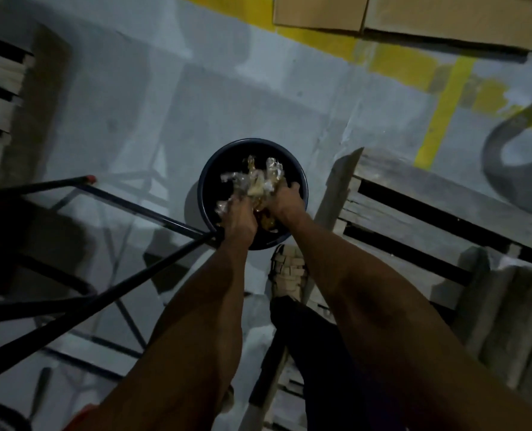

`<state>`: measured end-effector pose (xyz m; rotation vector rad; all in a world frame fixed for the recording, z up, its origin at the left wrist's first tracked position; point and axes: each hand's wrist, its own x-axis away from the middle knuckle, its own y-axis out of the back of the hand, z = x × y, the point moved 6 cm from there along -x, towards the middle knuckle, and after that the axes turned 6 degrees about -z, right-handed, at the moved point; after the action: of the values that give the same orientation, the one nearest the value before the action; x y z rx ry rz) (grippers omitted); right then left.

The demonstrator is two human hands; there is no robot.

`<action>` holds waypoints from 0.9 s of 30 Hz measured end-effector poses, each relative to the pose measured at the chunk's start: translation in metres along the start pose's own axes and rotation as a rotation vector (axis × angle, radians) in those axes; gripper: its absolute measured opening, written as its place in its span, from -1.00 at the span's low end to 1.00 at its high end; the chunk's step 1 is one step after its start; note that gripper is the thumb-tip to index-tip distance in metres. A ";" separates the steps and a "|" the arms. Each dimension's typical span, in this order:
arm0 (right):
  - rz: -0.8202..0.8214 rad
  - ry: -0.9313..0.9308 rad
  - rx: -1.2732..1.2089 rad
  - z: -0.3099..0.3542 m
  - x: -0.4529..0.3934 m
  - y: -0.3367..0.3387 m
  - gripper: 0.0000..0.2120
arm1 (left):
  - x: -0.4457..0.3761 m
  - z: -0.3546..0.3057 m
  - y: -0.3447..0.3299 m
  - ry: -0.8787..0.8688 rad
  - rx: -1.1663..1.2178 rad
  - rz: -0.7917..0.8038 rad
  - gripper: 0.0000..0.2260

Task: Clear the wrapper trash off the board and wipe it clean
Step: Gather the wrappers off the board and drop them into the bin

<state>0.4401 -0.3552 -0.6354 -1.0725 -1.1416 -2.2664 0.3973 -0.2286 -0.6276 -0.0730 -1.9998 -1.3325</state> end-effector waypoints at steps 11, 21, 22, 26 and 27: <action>-0.149 -0.082 -0.088 0.036 0.080 0.060 -0.48 | 0.039 -0.023 0.079 0.237 0.046 0.258 -0.03; -0.307 -0.148 -0.551 0.095 0.239 0.126 -0.69 | 0.197 -0.065 0.208 0.241 0.366 0.048 -0.67; -0.301 -0.165 -0.635 0.099 0.255 0.129 -0.70 | 0.215 -0.068 0.221 0.201 0.388 0.059 -0.66; -0.259 -0.235 -0.839 0.089 0.297 0.122 -0.71 | 0.285 -0.050 0.278 0.215 0.507 0.117 -0.76; -0.282 -0.219 -0.852 0.090 0.312 0.124 -0.77 | 0.298 -0.044 0.293 0.210 0.522 0.109 -0.75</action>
<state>0.3606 -0.3562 -0.2973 -1.5556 -0.3605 -3.0222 0.3225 -0.2273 -0.2140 0.1906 -2.0630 -0.6886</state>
